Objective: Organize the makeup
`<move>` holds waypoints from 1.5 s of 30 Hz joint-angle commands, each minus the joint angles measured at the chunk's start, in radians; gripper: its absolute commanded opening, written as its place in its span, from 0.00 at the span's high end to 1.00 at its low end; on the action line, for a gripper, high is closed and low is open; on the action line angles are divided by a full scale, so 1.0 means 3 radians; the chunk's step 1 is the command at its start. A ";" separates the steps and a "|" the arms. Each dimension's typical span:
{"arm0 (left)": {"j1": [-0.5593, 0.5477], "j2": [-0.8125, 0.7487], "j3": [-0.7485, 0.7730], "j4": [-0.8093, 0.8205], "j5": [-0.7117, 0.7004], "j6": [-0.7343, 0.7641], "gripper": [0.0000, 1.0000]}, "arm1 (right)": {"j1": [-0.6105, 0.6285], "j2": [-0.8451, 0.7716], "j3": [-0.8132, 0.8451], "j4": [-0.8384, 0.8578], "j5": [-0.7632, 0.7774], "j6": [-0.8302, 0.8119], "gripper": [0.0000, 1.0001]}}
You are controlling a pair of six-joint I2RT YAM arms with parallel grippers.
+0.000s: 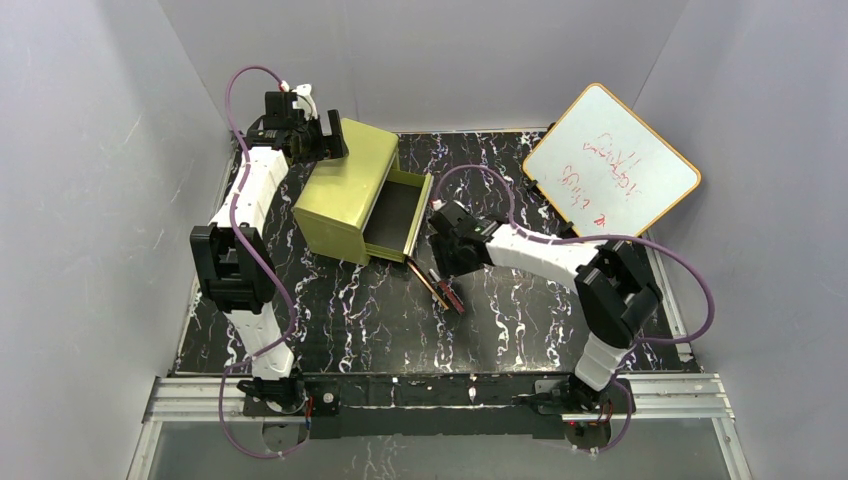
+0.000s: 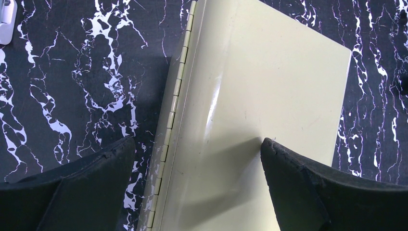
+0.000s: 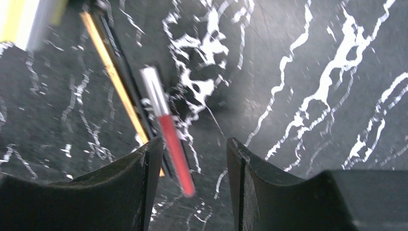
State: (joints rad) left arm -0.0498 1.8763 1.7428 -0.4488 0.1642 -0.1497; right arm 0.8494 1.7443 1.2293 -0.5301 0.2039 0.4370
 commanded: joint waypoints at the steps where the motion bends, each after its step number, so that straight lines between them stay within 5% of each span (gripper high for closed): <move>1: 0.0038 0.0138 -0.0148 -0.0581 -0.0414 0.0213 0.01 | 0.0007 -0.0366 -0.0357 0.0069 0.0223 -0.0021 0.42; 10: 0.0038 0.0119 -0.0146 -0.0588 -0.0413 0.0218 0.01 | 0.0059 -0.0568 -0.0800 0.0547 -0.0077 0.0085 0.43; 31: 0.0059 0.0078 -0.0189 -0.0596 -0.0440 0.0226 0.01 | 0.0308 -0.0079 -0.0680 0.0624 0.0036 -0.0038 0.48; 34: 0.0064 0.0070 -0.0195 -0.0597 -0.0440 0.0233 0.01 | 0.0396 0.0047 -0.0576 0.0487 0.0252 -0.0054 0.55; 37: 0.0066 0.0063 -0.0194 -0.0595 -0.0445 0.0233 0.01 | 0.0493 0.0229 -0.0436 0.0312 0.0539 -0.0074 0.95; 45: 0.0079 0.0058 -0.0190 -0.0596 -0.0436 0.0233 0.01 | 0.0548 0.0233 -0.0134 0.0075 0.1022 -0.0075 0.99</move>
State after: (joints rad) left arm -0.0486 1.8690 1.7405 -0.4545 0.1520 -0.1455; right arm 1.0172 1.8122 1.1393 -0.4210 0.3977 0.4156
